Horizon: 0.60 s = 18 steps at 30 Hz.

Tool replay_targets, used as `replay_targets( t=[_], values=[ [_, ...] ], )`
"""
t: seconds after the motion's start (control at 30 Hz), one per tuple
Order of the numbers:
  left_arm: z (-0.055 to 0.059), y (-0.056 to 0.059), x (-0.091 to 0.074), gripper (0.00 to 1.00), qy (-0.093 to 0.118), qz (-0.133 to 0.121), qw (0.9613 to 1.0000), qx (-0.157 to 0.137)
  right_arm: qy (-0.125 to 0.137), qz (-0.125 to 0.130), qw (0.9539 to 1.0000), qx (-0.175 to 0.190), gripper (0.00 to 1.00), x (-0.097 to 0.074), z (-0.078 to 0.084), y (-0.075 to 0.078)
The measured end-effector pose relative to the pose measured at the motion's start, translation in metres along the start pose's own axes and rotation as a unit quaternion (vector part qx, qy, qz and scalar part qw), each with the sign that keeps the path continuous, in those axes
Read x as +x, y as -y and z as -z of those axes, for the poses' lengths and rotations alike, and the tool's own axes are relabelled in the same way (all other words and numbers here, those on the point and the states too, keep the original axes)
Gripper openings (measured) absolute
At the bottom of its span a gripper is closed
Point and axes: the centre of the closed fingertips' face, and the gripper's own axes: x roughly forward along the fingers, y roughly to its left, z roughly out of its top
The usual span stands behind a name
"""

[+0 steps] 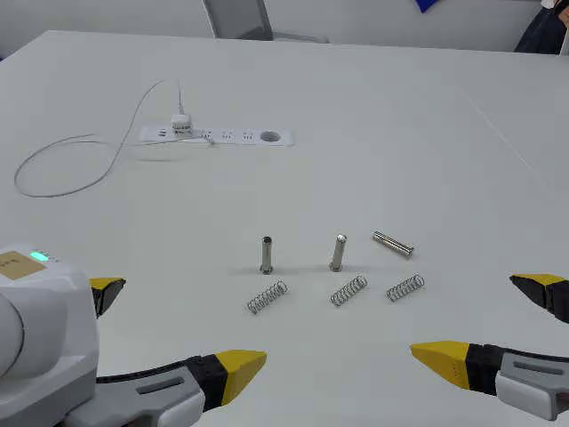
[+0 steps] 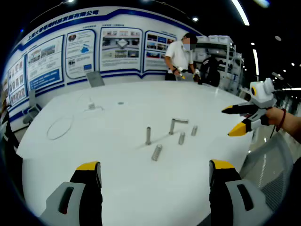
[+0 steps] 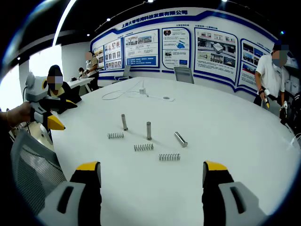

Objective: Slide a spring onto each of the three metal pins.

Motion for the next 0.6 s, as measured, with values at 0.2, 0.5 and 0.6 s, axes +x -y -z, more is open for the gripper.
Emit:
replay_targets(
  t=[0.2,0.5,0.6],
  values=[
    [0.0003,-0.0011,-0.0005,0.98,-0.002,-0.004,1.0000,-0.001,-0.001,-0.003,0.9999,-0.016,0.89,0.0004,-0.0014,-0.0030],
    [-0.0023,0.0037,-0.0026,0.95,0.000,0.000,1.0000,-0.001,0.008,0.001,0.9998,-0.019,0.84,-0.0026,-0.0071,-0.0013],
    [-0.0032,0.0036,-0.0020,0.96,0.000,0.000,1.0000,0.005,0.006,0.002,0.9998,-0.019,0.84,-0.0032,-0.0066,-0.0003]
  ],
)
